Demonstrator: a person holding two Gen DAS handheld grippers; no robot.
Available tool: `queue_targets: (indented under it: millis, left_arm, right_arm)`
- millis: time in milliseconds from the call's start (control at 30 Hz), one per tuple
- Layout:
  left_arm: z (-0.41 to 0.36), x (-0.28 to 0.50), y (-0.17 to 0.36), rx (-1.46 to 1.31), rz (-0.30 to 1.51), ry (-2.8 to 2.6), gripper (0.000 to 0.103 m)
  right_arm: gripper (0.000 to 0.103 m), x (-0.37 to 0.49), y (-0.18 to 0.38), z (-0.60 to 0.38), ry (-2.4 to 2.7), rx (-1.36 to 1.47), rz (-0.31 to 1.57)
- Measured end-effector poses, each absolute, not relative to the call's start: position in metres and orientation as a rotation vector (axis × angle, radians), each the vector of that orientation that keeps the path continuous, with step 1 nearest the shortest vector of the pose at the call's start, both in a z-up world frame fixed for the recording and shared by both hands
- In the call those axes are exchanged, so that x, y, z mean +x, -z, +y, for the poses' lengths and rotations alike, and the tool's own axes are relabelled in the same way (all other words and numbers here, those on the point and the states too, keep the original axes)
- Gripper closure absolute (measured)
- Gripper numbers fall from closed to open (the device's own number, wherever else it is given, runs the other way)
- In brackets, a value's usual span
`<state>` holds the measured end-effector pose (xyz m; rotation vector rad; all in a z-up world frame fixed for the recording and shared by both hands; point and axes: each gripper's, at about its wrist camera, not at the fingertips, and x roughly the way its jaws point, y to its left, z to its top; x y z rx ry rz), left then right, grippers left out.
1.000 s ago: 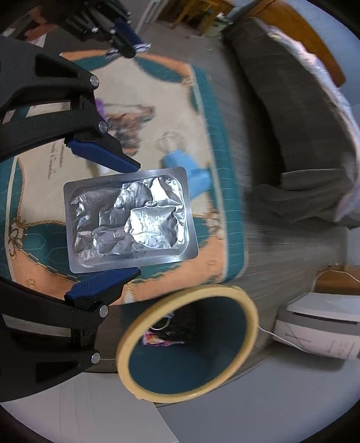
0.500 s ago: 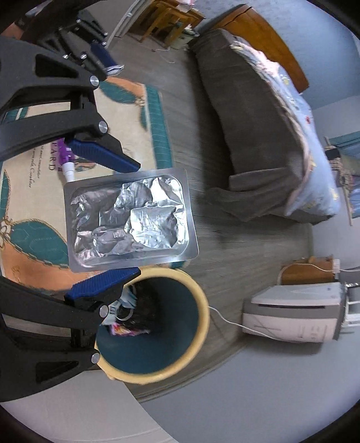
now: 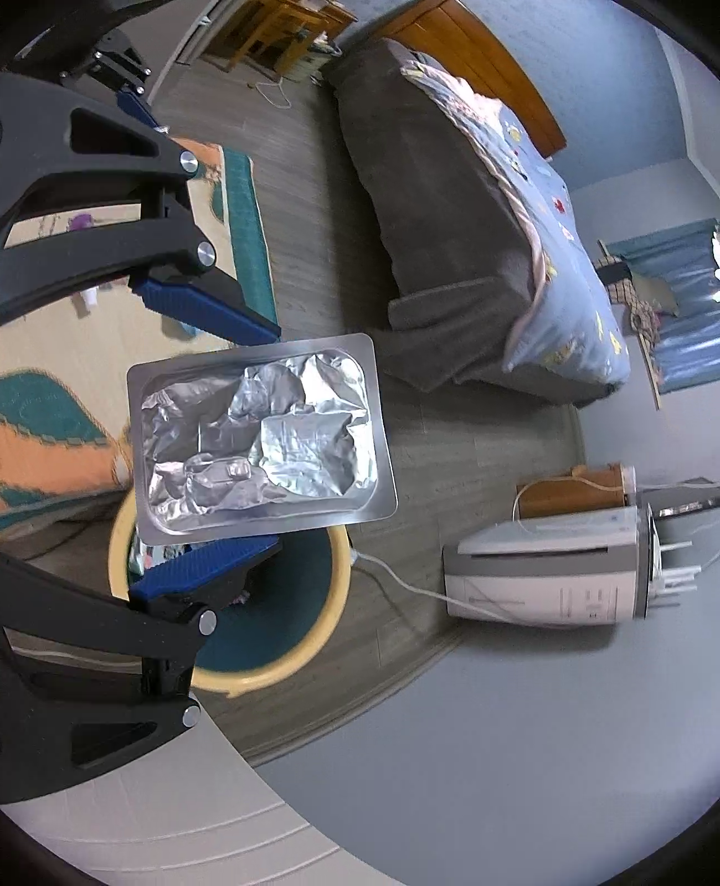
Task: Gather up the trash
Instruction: 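Carry the sachet and blister pack over the teal bin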
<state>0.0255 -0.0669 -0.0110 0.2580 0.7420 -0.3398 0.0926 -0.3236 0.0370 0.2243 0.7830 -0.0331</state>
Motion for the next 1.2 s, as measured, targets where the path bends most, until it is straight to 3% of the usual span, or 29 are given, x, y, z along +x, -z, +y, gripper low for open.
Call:
queue_targets:
  millis: [1200]
  left_arm:
    - [-0.250,0.080,0.049,0.363,0.873,0.734,0.071]
  right_arm:
    - [0.035,0.106,0.076,-0.467,0.298,0.487,1.003]
